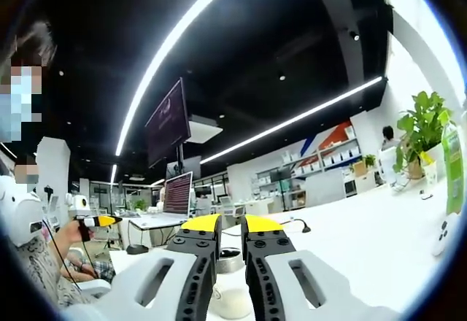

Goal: Rotate the seasoning bottle until the label or dispensing opening points toward the visible target arrow and the bottle remains upright within the marked orientation range

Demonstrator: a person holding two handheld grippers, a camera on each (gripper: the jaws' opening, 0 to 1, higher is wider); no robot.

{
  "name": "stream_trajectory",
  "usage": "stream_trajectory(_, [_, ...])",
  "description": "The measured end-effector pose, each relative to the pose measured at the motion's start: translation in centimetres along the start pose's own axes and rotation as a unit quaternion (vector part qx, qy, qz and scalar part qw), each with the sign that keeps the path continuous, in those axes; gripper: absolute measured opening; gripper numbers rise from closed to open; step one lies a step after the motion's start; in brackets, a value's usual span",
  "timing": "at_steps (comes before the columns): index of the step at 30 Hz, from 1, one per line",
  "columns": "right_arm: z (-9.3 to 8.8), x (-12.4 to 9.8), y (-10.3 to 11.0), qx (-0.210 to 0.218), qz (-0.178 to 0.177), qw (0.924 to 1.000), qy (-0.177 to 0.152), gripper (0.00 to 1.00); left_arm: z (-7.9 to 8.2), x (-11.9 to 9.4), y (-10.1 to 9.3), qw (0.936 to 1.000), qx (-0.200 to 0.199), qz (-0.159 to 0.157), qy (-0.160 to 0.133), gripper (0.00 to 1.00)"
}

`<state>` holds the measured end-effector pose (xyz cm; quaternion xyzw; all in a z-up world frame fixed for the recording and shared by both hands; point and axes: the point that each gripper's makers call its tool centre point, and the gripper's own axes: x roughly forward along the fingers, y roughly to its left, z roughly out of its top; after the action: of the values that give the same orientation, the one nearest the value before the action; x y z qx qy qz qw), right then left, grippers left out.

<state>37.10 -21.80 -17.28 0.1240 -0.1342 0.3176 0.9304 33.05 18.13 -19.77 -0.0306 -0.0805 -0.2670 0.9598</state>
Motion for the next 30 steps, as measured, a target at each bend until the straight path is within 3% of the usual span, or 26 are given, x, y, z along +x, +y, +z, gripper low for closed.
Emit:
stream_trajectory(3, [-0.2,0.5,0.0,0.003,0.008,1.0,0.004,0.09,-0.1,-0.4,0.6,0.9997,0.015,0.014,0.013,0.35])
stream_trajectory(6, [-0.6,1.1,0.0,0.003,0.016,0.9998,0.012,0.09,-1.4,-0.1,0.9,0.9982,0.024,0.016,0.053,0.35])
stream_trajectory(8, [-0.6,1.5,0.1,0.007,0.022,0.9997,0.009,0.09,-1.1,0.3,1.4,0.9973,0.044,0.032,0.05,0.37])
stream_trajectory(11, [-0.9,2.2,0.2,0.009,0.028,0.9995,0.014,0.09,-0.6,1.8,2.1,0.9977,0.046,0.033,0.036,0.34])
stream_trajectory(14, [-1.0,2.6,0.5,0.009,0.034,0.9992,0.017,0.09,-1.5,4.1,2.1,0.9963,0.059,0.019,0.06,0.33])
stream_trajectory(22, [-0.5,2.7,0.8,0.004,0.033,0.9993,0.017,0.09,-2.4,9.1,2.8,0.9953,0.079,0.013,0.055,0.33])
stream_trajectory(26, [0.0,2.6,0.7,-0.002,0.031,0.9994,0.015,0.09,-2.6,10.1,4.2,0.9964,0.06,0.026,0.055,0.34])
stream_trajectory(30, [-0.3,2.8,0.3,0.003,0.024,0.9996,0.017,0.09,-2.2,10.3,4.2,0.9975,0.052,0.028,0.039,0.35])
